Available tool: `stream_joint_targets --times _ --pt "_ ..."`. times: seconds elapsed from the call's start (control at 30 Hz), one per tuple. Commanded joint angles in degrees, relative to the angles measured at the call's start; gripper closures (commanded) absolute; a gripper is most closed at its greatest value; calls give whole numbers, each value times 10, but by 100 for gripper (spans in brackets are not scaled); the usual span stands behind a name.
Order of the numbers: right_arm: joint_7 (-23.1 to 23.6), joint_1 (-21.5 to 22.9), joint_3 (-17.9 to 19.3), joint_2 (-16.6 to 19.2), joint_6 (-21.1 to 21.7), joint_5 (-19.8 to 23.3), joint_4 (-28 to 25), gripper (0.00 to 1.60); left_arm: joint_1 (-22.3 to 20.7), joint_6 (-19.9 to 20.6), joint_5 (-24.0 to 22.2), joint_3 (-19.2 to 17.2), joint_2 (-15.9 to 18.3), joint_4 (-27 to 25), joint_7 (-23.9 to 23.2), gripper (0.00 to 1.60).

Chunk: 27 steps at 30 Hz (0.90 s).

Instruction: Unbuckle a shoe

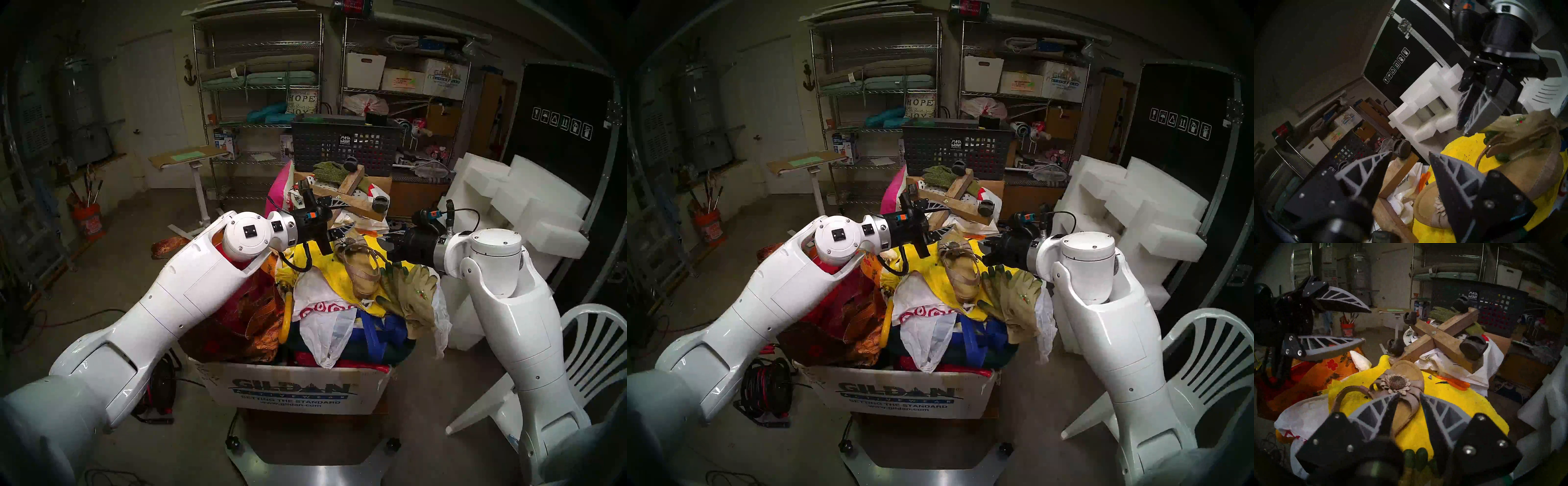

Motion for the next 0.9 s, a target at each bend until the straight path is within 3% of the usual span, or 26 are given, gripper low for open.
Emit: stream_joint_targets --times 0.0,0.23,0.47,0.67,0.87 --pt "-31 -3 3 -3 -37 -28 -27 67 10 51 -46 -42 -4 -48 21 50" --pt "-57 -4 -4 -2 -54 -59 -35 65 46 111 -86 -76 -5 -94 51 49" --pt "-77 -7 -10 -3 -68 -86 -37 59 74 157 -96 -91 1 -135 78 50" --pt "-80 -8 -10 -6 -72 -91 -37 54 82 164 -94 -94 2 -143 87 48" --pt "-81 -10 -7 -7 -73 -93 -39 35 76 163 -90 -90 1 -143 85 43"
